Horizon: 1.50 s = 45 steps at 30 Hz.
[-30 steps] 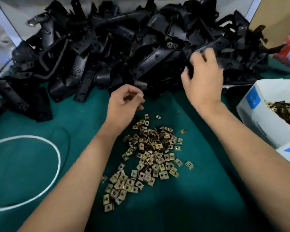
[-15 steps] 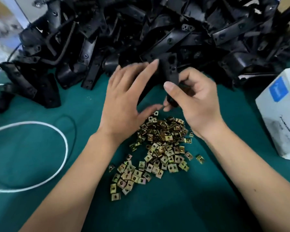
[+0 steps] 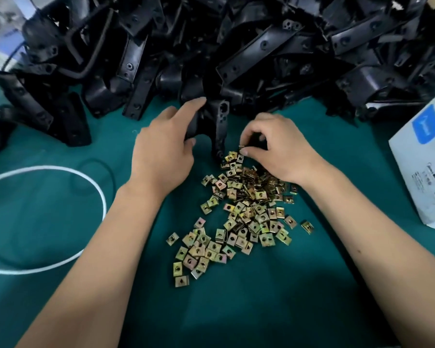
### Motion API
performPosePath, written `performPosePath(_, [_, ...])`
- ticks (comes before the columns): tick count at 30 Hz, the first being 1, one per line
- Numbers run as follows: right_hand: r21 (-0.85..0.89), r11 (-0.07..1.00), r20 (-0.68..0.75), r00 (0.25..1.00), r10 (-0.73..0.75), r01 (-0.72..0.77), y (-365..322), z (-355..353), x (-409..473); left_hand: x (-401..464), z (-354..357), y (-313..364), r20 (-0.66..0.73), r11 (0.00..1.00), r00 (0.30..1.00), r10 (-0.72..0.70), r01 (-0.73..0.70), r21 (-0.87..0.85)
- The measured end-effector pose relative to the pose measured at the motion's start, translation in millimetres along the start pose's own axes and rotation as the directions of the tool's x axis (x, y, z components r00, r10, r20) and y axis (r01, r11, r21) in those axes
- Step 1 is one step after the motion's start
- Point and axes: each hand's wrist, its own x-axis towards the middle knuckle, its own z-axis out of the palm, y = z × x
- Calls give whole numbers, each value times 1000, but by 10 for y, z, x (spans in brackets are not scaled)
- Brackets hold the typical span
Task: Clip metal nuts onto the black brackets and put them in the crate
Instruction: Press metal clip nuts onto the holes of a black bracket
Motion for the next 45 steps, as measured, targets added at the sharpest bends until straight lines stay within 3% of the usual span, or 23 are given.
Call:
performPosePath(2, [61, 998, -64, 998, 18, -14, 7, 17, -44, 10, 17, 8, 5, 1000, 1000, -1, 1, 11])
performPosePath(4, [247, 969, -186, 980, 77, -29, 2, 32, -105, 3, 33, 16, 23, 1000, 1000, -8, 8, 6])
performPosePath(7, [649, 760, -284, 940, 190, 43, -34, 14, -154, 0, 35, 54, 8, 996, 999, -35, 36, -86])
performPosePath(10, [816, 577, -207, 950, 235, 36, -44, 7, -150, -19, 21, 117, 26, 992, 999, -33, 36, -119])
performPosePath(18, [844, 534, -121, 951, 283, -51, -60, 46, -156, -33, -36, 117, 67, 988, 994, 88, -78, -137])
performPosePath(25, [824, 554, -60, 953, 296, -120, -122, 69, -173, 6, -20, 82, 13, 976, 996, 87, -83, -201])
performPosePath(32, [878, 464, -15, 961, 275, -119, -135, 42, -175, 45, 27, 18, 15, 962, 992, 122, -115, -249])
performPosePath(40, [828, 543, -8, 966, 260, -139, -79, 43, -158, 52, 65, -4, 30, 961, 991, 133, -121, -248])
performPosePath(45, [828, 534, 26, 963, 267, -170, -75, 42, -137, 60, 92, -6, 28, 965, 989, 146, -136, -225])
